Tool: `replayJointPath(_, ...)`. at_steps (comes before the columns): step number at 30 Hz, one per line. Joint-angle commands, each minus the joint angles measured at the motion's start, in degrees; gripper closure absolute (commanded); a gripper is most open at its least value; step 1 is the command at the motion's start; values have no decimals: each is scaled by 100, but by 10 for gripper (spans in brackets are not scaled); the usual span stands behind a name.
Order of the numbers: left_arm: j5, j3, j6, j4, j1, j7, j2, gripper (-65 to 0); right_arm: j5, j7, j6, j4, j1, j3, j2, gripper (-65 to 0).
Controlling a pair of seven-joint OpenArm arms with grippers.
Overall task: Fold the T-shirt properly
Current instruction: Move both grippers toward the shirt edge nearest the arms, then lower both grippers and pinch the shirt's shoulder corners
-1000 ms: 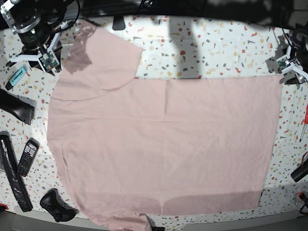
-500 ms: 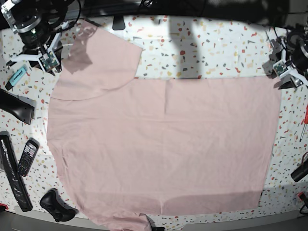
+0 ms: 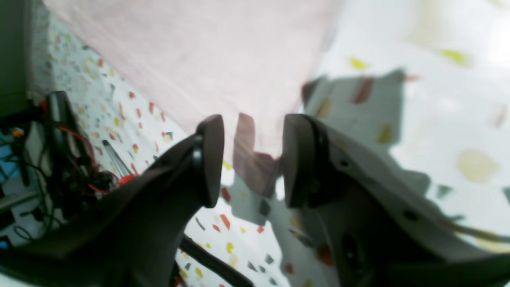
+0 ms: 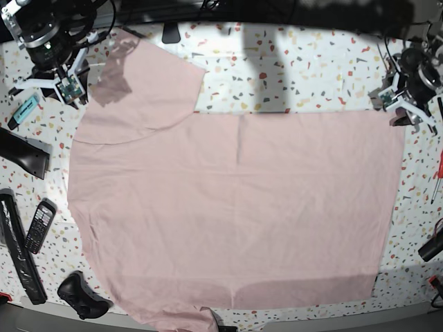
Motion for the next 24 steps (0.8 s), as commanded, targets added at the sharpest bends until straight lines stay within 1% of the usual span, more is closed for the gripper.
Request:
replayJointPath(1,-11,33,48,33,-103,11,-138,-235,-35,103,-55,98,-28,44,50,-77)
replayJointPath(4,4,262,33,-94,-291,26,-186,-235,-35,61,-55,98,-26,44,52,-77)
replayJointPath(10,9,544,24,-684,-673,81,-188,-235,-35,55,-55,98,-26,42,52,-76)
replayJointPath(11,17,573,-59,-765,-723,83,-192,-234,-35,52,-55,98,-26,44,52,-77)
replayJointPath(13,57,575,-413,-859,-780,79,-190,-220,-35,48,-55,98,-26,44,52,-77)
replayJointPath(14,57,575,-527,-861,-776,81,-190,-206,-35,46,-55,98,-26,44,52,-77)
replayJointPath(16,55,575,-688,-859,-763,79,-186,-155,-35,57,-55,98,-26,44,52,-77)
replayJointPath(17,55,575,-750,-859,-763,83,-173,-114,-33,57,-55,98,-26,44,52,-77)
replayJointPath(19,50,575,-787,-859,-761,81,-173,-1,-35,39,-52,98,-28,42,52,-77)
replayJointPath(21,50,575,-785,-859,-763,83,-175,0,-33,-7,-52,98,-28,44,52,-87)
replayJointPath(22,48,575,-782,-859,-761,81,-175,0,-33,-35,-50,98,-28,44,52,-111)
replayJointPath(24,26,575,-785,-859,-761,81,-175,0,-33,-46,-50,98,-28,42,55,-182)
